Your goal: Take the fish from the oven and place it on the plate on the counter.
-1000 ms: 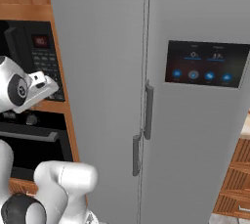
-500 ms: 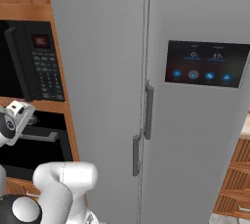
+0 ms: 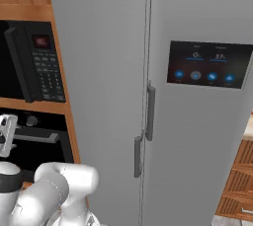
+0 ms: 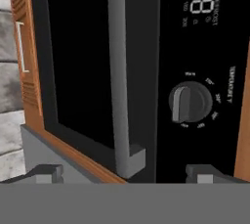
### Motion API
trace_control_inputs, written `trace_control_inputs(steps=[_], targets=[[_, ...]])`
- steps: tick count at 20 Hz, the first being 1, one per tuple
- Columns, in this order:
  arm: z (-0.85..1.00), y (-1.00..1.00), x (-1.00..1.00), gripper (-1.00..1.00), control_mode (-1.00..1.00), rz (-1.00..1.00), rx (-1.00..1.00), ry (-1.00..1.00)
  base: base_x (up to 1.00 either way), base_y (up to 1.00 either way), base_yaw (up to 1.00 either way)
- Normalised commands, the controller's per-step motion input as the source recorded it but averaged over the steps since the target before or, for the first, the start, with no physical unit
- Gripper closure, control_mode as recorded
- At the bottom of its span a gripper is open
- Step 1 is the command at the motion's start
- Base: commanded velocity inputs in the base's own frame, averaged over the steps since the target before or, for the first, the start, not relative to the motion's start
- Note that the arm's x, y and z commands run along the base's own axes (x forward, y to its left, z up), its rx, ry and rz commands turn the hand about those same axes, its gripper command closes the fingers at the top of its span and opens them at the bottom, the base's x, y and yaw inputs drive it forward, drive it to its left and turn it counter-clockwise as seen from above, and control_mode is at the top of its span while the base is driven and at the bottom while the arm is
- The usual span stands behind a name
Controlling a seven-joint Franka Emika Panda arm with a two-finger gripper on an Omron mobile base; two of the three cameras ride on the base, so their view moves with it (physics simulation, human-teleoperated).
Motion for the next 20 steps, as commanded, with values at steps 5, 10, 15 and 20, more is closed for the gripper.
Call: trace_control_inputs(steps=[5, 10, 15, 20], targets=[[-0.21, 0.35, 0.00, -1.00, -1.00, 0.00, -0.02, -0.07, 0.00, 0.00, 0.00], [-0.05, 0.43, 0.00, -1.00, -1.00, 0.11, 0.08, -0.25, 0.00, 0.00, 0.00], [-0.08, 0.13, -0.02, -1.00, -1.00, 0.24, 0.04, -0.12, 0.00, 0.00, 0.00], [-0.01, -0.06, 0.00, -1.00, -1.00, 0.13, 0.05, 0.01, 0.00, 0.00, 0.00]])
